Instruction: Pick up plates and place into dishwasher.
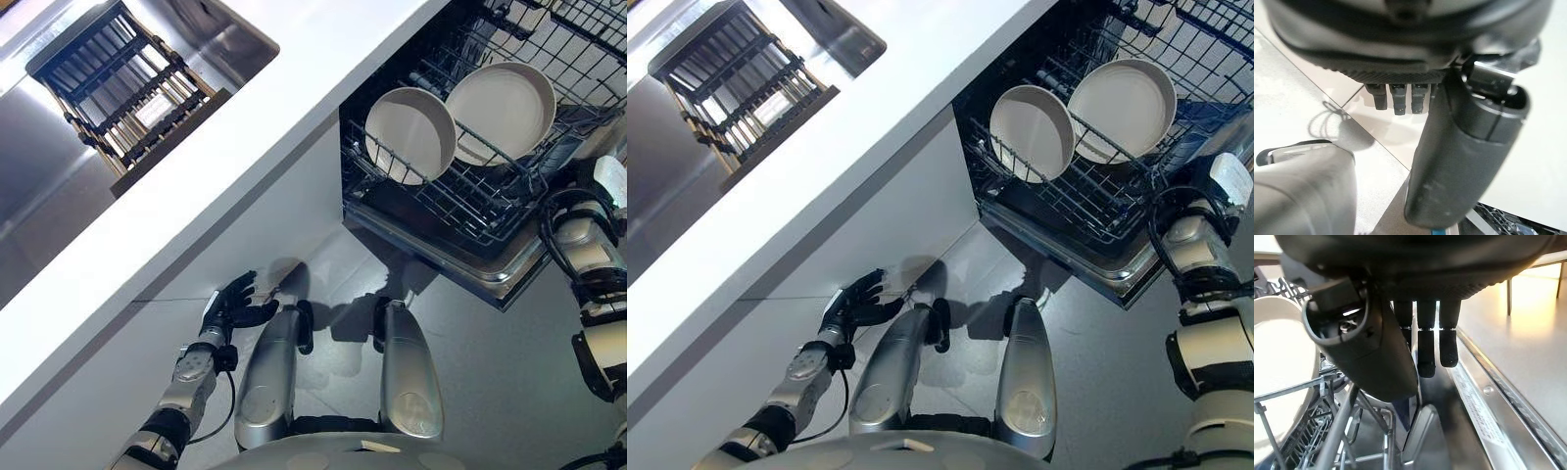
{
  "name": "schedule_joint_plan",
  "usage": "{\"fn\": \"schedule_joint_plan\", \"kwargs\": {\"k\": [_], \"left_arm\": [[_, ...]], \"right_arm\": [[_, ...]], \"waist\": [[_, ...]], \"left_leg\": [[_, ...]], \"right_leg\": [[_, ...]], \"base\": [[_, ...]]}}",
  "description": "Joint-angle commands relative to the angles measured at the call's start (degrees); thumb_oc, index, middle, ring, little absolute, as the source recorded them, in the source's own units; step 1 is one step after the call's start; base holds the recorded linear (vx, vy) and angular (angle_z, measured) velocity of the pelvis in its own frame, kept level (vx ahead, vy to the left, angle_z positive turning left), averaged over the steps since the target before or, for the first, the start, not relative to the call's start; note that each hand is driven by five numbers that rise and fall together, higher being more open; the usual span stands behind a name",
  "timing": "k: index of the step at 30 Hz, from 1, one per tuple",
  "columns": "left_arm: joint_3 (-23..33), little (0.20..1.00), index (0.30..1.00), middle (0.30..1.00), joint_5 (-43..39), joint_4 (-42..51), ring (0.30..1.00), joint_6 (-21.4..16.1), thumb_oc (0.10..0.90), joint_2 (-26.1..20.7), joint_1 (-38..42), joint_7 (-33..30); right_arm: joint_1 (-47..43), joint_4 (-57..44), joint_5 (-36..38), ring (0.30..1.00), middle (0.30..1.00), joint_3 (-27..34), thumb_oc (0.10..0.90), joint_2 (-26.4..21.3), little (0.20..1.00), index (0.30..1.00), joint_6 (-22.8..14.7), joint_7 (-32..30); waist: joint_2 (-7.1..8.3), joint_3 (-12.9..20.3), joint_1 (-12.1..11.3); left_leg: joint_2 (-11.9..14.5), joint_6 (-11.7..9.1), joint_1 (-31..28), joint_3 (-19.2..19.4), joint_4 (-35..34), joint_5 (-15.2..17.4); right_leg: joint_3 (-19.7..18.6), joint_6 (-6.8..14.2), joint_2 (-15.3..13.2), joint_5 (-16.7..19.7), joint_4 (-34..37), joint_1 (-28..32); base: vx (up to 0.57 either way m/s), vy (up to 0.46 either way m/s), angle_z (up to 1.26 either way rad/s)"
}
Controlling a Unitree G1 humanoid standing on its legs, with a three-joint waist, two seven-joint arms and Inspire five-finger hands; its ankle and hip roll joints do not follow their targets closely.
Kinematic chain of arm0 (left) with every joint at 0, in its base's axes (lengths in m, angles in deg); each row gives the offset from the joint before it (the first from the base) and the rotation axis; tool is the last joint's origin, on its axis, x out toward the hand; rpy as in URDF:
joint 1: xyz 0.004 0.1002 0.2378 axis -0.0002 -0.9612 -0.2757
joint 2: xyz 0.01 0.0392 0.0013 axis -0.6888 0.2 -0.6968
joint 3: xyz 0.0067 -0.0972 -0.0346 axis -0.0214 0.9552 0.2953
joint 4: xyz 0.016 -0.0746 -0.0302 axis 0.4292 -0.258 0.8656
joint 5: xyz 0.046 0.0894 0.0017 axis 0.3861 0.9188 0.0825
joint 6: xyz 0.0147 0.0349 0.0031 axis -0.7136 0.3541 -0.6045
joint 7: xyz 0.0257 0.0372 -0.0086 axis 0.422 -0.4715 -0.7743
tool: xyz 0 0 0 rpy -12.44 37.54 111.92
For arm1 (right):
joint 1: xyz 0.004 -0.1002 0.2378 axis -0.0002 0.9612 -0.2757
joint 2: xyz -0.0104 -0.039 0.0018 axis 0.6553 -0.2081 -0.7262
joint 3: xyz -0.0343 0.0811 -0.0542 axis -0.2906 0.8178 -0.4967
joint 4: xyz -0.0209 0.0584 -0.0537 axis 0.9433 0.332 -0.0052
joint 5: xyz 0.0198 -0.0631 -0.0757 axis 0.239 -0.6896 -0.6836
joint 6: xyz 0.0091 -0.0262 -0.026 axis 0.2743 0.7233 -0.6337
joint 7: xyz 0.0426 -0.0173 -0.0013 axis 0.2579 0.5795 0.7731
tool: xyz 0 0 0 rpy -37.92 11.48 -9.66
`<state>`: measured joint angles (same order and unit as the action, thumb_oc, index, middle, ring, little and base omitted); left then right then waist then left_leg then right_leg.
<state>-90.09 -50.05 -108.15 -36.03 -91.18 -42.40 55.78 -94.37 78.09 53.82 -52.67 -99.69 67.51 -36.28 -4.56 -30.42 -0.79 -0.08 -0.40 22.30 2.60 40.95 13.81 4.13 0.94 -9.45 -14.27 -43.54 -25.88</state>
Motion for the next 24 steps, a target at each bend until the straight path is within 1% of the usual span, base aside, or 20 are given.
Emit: {"fn": "schedule_joint_plan", "kwargs": {"k": [1,3,5,9,13,16,18,20,22,24], "left_arm": [[-0.71,0.9,0.9,0.9,-1.36,4.5,0.9,-4.41,0.8,-4.29,-2.78,-0.02],[-0.67,0.9,0.9,0.9,-1.49,4.71,0.9,-4.4,0.8,-4.34,-2.91,-0.14],[-0.54,0.9,0.9,0.9,-1.68,4.79,0.9,-4.41,0.8,-4.45,-2.99,-0.06],[-0.28,0.9,0.9,0.9,-1.34,4.86,0.9,-4.18,0.8,-4.38,-3.17,0.12],[-0.13,0.9,0.9,0.9,-0.86,5.18,0.9,-4.14,0.8,-4.18,-3.7,0.2],[0.07,0.9,0.9,0.9,-0.71,5.74,0.9,-3.66,0.8,-4.22,-4.08,-0.15],[0.09,0.9,0.9,0.9,-0.45,6.3,0.9,-3.37,0.8,-4.25,-4.45,-0.49],[0.11,0.9,0.9,0.9,-0.34,6.57,0.9,-3.23,0.8,-4.29,-4.75,-0.78],[0.21,0.9,0.9,0.9,-0.15,6.97,0.9,-2.98,0.8,-4.33,-5.18,-1.16],[0.2,0.9,0.9,0.9,0.02,7.43,0.9,-2.69,0.8,-4.36,-5.5,-1.32]], "right_arm": [[-8.67,0.68,-3.99,0.3,0.3,-3.62,0.1,-5.14,0.2,0.3,-3.54,-0.92],[-9.63,0.67,-4.95,0.3,0.3,-4.31,0.1,-5.11,0.2,0.3,-3.15,-0.37],[-11.77,0.86,-5.28,0.3,0.3,-6.03,0.1,-4.71,0.2,0.3,-1.82,1.8],[-14.34,2.18,-3.62,0.3,0.3,-7.86,0.1,-3.82,0.2,0.3,-0.64,5.41],[-16.49,3.22,0.28,0.3,0.3,-8.38,0.1,-2.94,0.2,0.3,-0.73,7.46],[-18.22,3.27,3.32,0.3,0.3,-8.36,0.1,-2.13,0.2,0.3,-1.8,7.83],[-19.45,2.61,7.05,0.3,0.3,-8.34,0.1,-1.85,0.2,0.3,-2.84,8.29],[-20.57,1.55,13.14,0.3,0.3,-7.49,0.1,-1.15,0.2,0.3,-3.77,9.44],[-21.46,-0.12,21.94,0.3,0.3,-5.67,0.1,-0.14,0.2,0.3,-3.56,12.24],[-21.74,-1.6,28.86,0.3,0.3,-3.81,0.1,1.22,0.2,0.3,-3.27,14.19]], "waist": [[1.17,3.41,-2.81],[1.11,3.42,-3.05],[1.06,3.38,-3.62],[1.15,3.35,-4.61],[0.99,3.3,-5.61],[0.67,3.19,-6.32],[0.53,3.15,-6.73],[0.43,3.1,-7.14],[0.37,3.06,-7.51],[0.36,2.94,-7.74]], "left_leg": [[-3.68,5.95,0.15,1.43,2.7,3.95],[-3.7,5.85,0.23,1.39,2.62,3.85],[-3.82,5.78,0.25,1.26,2.37,3.72],[-3.84,5.75,0.2,0.8,2.34,3.68],[-3.9,5.69,0.07,0.3,2.5,3.74],[-4.14,5.68,-0.02,-0.08,2.4,3.63],[-4.29,5.6,-0.19,-0.29,2.21,3.59],[-4.42,5.49,-0.29,-0.42,2.11,3.58],[-4.43,5.34,-0.6,-0.55,1.83,3.6],[-4.49,5.21,-0.74,-0.67,1.91,3.66]], "right_leg": [[4.22,-4.02,1.46,0.74,0.06,3.83],[4.32,-3.98,1.34,0.67,-0.03,3.79],[4.6,-3.99,1.1,0.46,-0.26,3.77],[5.22,-4.19,0.58,0.17,-0.56,4.06],[5.83,-4.47,0.09,-0.04,-0.66,4.57],[6.13,-4.59,-0.25,-0.28,-0.97,4.8],[6.4,-4.57,-0.53,-0.51,-1.18,5.07],[6.7,-4.55,-0.89,-0.83,-1.67,5.13],[7.02,-4.57,-1.26,-1.19,-2.03,5.36],[7.16,-4.63,-1.45,-1.39,-2.29,5.53]], "base": [[0.0,0.0,0.0],[0.0,0.0,0.0],[0.01,-0.003,0.06],[0.03,-0.014,0.07],[0.04,-0.009,0.06],[0.04,0.013,0.08],[0.05,0.01,0.04],[0.05,0.004,0.05],[0.06,0.002,0.07],[0.06,0.001,0.09]]}}
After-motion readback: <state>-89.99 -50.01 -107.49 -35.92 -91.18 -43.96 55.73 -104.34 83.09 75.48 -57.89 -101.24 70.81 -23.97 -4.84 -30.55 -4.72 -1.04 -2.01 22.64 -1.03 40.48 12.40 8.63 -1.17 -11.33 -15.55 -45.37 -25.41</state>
